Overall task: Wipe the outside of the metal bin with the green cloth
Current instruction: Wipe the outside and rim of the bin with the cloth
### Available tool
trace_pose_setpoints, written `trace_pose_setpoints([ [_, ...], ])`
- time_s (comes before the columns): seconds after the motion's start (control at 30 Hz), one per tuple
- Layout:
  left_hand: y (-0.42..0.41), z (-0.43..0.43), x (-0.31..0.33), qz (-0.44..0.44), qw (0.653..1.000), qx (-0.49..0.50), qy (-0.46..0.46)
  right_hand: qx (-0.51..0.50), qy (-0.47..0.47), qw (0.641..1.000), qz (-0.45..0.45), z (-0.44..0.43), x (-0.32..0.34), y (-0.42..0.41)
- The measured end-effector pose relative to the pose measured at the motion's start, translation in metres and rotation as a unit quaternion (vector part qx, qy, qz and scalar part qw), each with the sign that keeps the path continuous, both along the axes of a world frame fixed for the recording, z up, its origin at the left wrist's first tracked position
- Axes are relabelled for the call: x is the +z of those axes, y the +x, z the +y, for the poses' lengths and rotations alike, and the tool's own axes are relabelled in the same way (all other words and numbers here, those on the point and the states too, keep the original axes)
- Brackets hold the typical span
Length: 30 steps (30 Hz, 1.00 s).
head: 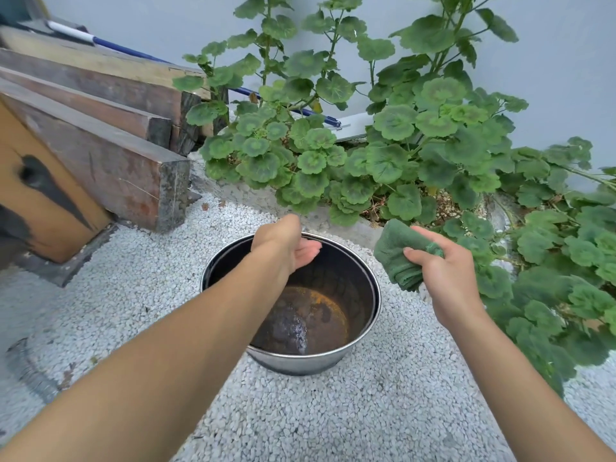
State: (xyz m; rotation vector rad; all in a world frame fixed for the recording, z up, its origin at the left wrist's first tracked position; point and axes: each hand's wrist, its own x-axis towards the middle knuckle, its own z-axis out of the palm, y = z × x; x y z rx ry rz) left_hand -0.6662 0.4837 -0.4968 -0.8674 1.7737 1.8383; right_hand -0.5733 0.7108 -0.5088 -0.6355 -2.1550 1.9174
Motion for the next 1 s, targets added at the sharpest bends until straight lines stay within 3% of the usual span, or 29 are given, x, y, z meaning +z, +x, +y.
trace_pose_setpoints([
  [0.2,0.0,-0.04,0.048,0.037,0.966,-0.219,-0.133,0.011,-0.019,0.999,0.025,-0.012,0.01,0.002],
  [0.33,-0.01,-0.087,0.069,0.092,0.913,-0.278,-0.284,0.038,-0.018,0.999,0.022,-0.029,0.006,0.006],
  [0.43,-0.021,-0.118,0.085,0.146,0.875,-0.307,-0.343,0.058,-0.006,0.998,0.009,-0.039,-0.001,0.007],
  [0.7,-0.04,-0.157,0.123,0.271,0.669,-0.465,-0.513,0.067,-0.008,0.998,-0.018,-0.05,-0.021,0.002],
  [0.87,-0.037,-0.187,0.12,0.323,0.595,-0.523,-0.517,0.127,0.011,0.989,-0.078,-0.074,-0.055,-0.012],
  [1.0,-0.029,-0.209,0.112,0.349,0.591,-0.569,-0.452,0.166,0.077,0.97,-0.158,-0.107,-0.092,-0.024],
])
